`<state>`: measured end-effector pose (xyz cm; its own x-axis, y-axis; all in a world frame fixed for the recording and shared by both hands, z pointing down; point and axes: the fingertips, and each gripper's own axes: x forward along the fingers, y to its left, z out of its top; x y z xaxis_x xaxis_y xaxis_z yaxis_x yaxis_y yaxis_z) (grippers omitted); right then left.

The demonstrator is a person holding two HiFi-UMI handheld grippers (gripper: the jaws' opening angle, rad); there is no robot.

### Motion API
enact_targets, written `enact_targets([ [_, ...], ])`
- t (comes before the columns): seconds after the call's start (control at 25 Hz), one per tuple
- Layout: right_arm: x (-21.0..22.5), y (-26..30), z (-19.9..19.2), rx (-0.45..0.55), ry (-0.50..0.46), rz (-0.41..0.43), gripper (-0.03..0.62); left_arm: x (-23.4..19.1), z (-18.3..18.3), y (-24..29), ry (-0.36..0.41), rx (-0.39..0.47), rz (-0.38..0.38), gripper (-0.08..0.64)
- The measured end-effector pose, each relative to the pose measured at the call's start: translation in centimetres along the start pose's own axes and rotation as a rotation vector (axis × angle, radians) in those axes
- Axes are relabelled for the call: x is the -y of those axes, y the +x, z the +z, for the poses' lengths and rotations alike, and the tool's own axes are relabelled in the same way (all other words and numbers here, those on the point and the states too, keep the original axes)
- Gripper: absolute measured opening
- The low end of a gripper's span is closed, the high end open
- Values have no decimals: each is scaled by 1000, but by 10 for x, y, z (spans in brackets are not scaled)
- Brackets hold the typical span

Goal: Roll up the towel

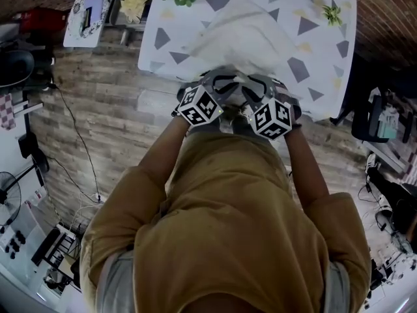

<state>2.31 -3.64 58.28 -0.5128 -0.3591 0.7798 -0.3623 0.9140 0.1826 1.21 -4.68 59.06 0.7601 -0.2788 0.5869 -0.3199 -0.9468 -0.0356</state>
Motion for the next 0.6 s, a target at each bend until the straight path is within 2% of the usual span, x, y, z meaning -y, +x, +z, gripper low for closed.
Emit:
enact_targets([
  [0.12, -4, 6, 2, 7, -14, -14, 124, 11, 0, 0, -9, -15, -31, 120],
  [0.24, -14, 4, 1, 21, 14, 41, 52, 21, -3, -7, -12, -24, -74, 120],
  [0.36, -19, 0, 0, 45, 71, 89, 31, 26, -1, -12, -1, -27, -100, 120],
  [0.6, -15, -5, 3, 100, 197, 158, 23, 17, 5, -16, 0, -11, -95, 120],
])
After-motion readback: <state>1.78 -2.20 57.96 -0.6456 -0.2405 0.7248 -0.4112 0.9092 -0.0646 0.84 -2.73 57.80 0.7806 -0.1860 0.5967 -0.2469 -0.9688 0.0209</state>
